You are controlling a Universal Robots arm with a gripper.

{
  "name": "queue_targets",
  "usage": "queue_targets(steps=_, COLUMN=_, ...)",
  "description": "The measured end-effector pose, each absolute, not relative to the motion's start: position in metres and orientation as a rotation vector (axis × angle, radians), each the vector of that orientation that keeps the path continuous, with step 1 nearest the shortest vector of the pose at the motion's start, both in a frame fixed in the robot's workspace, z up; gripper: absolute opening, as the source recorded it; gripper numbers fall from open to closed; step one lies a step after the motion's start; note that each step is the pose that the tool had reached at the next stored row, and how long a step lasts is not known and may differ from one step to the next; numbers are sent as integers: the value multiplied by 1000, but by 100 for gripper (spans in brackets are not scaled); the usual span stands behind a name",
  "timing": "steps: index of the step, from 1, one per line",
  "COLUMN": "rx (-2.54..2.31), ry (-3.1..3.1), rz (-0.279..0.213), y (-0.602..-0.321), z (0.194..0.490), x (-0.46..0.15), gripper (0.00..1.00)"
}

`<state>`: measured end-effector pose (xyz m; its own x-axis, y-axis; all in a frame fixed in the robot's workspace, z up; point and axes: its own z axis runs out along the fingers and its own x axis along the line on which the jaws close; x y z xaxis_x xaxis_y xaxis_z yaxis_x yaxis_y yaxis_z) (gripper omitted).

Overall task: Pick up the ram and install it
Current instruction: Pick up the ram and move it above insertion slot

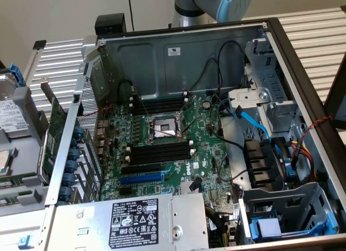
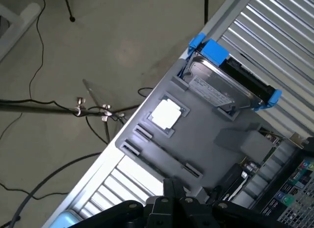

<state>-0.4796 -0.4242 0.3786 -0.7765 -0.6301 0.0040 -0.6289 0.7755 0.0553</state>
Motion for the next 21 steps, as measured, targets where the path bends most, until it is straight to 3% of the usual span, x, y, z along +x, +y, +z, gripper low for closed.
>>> queue_targets(steps=21, rx=1577, ry=-2680, rz=-71, y=-424, z=378, x=-480, gripper=11)
